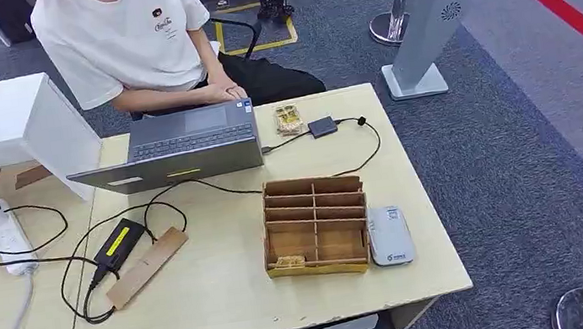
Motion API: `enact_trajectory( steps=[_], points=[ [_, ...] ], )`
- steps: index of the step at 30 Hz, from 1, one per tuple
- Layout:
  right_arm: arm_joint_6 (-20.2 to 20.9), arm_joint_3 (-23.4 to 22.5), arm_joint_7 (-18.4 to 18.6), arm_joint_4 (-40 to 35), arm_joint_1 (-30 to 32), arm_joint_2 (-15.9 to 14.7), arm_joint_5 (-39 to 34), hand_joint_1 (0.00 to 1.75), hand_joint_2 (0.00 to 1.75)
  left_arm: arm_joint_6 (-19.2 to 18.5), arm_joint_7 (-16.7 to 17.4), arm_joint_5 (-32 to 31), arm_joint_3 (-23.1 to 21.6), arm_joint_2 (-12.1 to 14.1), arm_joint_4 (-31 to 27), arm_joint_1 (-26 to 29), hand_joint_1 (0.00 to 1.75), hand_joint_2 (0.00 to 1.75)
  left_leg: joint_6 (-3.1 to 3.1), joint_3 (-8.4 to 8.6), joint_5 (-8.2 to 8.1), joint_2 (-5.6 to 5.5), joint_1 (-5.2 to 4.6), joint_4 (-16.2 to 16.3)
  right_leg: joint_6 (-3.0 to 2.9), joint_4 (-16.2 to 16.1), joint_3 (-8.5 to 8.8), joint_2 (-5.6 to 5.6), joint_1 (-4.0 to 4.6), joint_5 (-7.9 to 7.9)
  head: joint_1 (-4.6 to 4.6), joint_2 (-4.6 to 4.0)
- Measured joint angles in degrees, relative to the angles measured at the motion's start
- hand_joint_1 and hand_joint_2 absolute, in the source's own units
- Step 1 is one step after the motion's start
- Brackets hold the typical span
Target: Pass the card to the sensor for recognition and then transmit it.
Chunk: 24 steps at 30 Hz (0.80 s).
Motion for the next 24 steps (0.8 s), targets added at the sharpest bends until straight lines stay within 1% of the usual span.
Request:
enact_trajectory(
  steps=[1, 4, 8, 13, 15, 16, 24],
  points=[
    [2.81, 0.48, 0.72, -0.02, -0.36, 0.32, 0.22, 0.00, 1.75, -0.02, -0.02, -0.02, 0.07, 0.09, 0.00, -0.02, 0.00, 1.75, 0.00, 0.02, 0.00, 0.01, 0.00, 0.00, 0.00, 0.00, 0.00, 0.02, 0.00, 0.00, -0.02, 0.00],
    [5.72, 0.63, 0.96, -0.07, -1.28, 1.06, 0.24, 0.00, 1.75, -0.07, -0.07, -0.02, 0.42, 0.17, 0.00, -0.02, 0.00, 1.75, -0.01, 0.03, 0.01, 0.01, 0.02, 0.00, -0.01, 0.00, 0.00, 0.02, 0.01, 0.01, -0.02, 0.00],
    [7.09, 1.55, 0.02, -0.11, -1.89, 1.93, 1.46, 0.00, 1.75, -0.13, -0.04, -0.37, 0.94, 0.22, 0.00, -0.01, 0.00, 1.75, -0.02, 0.03, 0.02, 0.00, 0.01, 0.00, -0.03, 0.00, 0.01, 0.01, 0.01, 0.02, 0.00, 0.00],
    [8.84, 2.36, -0.77, -0.11, -2.05, 2.00, 2.10, 0.00, 1.75, -0.46, 0.37, 0.02, 1.36, 0.33, 0.00, -0.05, 0.00, 1.75, -0.02, 0.03, 0.02, 0.01, 0.01, 0.00, -0.04, 0.00, 0.00, 0.02, 0.00, 0.02, 0.00, 0.00],
    [8.78, 2.40, -1.27, -0.11, -2.05, 2.00, 2.01, 0.00, 1.75, -0.02, 0.74, -0.04, 1.81, 0.39, 0.00, -0.01, 0.00, 1.75, -0.02, 0.02, 0.02, 0.01, 0.00, 0.00, -0.04, 0.00, 0.00, 0.02, 0.00, 0.02, 0.00, 0.02],
    [8.62, 2.40, -1.29, -0.11, -2.05, 2.00, 2.01, 0.00, 0.00, -0.02, 0.76, -0.20, 1.92, 0.42, 0.00, -0.01, 0.00, 1.75, -0.02, 0.02, 0.02, 0.01, 0.00, 0.00, -0.04, 0.00, 0.00, 0.02, 0.00, 0.02, 0.00, 0.00],
    [8.62, 2.47, -0.92, -0.11, -2.11, 2.04, 2.12, 0.00, 0.00, 0.07, 0.85, -0.94, 2.36, 0.44, 0.00, -0.01, 0.00, 1.75, -0.02, 0.03, 0.02, 0.01, 0.00, 0.00, -0.05, 0.00, -0.01, 0.02, 0.00, 0.03, 0.00, 0.00]
  ],
)
